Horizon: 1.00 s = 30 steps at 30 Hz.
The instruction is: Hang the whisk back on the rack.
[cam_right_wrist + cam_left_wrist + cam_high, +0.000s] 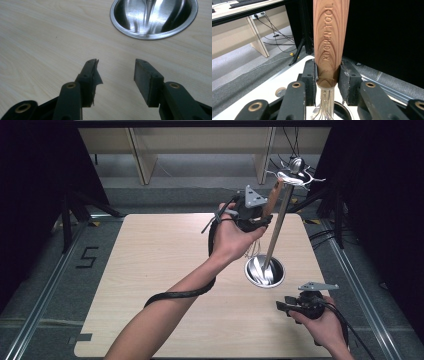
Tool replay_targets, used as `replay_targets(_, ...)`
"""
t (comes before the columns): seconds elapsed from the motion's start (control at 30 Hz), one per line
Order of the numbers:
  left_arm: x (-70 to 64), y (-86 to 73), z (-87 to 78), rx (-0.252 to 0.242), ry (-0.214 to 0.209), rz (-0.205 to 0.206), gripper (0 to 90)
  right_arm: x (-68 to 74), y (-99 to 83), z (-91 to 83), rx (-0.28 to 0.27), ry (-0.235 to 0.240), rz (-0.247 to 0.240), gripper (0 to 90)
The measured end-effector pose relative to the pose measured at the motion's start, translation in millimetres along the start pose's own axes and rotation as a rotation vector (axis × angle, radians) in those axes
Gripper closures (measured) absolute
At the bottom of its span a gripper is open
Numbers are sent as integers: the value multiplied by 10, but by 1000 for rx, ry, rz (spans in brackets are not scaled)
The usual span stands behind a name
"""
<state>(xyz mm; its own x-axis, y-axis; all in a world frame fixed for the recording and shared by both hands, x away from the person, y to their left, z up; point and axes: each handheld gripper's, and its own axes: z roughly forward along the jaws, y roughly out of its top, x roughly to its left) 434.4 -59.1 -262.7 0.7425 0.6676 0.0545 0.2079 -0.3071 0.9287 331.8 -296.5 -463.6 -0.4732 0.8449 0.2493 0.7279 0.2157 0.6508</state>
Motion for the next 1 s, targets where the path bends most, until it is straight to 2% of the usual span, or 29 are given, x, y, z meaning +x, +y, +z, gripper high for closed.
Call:
replay_targets(0.07,1,-6,7,2,0,0,680,-8,1,6,-7,-1,-12,540)
replay_targets(0.33,13,-26,-9,-18,-2,10,647,5,1,-4,2,0,6,539)
replay_targets(0.4,20,-22,-47,-24,-5,17,599,2,0,-3,1,3,2,539)
replay_targets(0.47,39,-40,-128,-35,-11,40,554,-4,0,1,-4,1,-6,539)
replay_targets(0.5,49,-59,-166,-38,-10,47,536,-28,3,5,-13,-3,-35,538)
replay_targets(0.6,81,-118,-263,-37,-13,61,487,-27,1,6,-16,-1,-35,538)
replay_targets(0.73,184,-407,-547,-32,-35,86,449,-26,1,6,-14,-7,-34,537)
replay_targets(0.77,236,-565,-653,-25,-37,82,442,-3,-6,6,-21,2,-8,537)
replay_targets(0.8,271,-675,-717,-19,-36,82,421,-26,-2,2,-15,-13,-40,537)
replay_targets(0.87,378,-1069,-901,11,-25,62,414,-23,-4,14,-15,3,-31,536)
replay_targets(0.9,422,-1211,-959,32,-20,55,401,-21,-4,17,-11,-6,-32,536)
replay_targets(0.93,523,-1591,-1102,68,1,15,399,-25,-5,29,-16,8,-29,535)
replay_targets(0.97,564,-1767,-1169,85,8,-16,397,-15,-3,20,-7,-14,-29,535)
replay_targets(1.0,564,-1767,-1169,85,8,-16,394,-15,-3,20,-7,-14,-29,535)
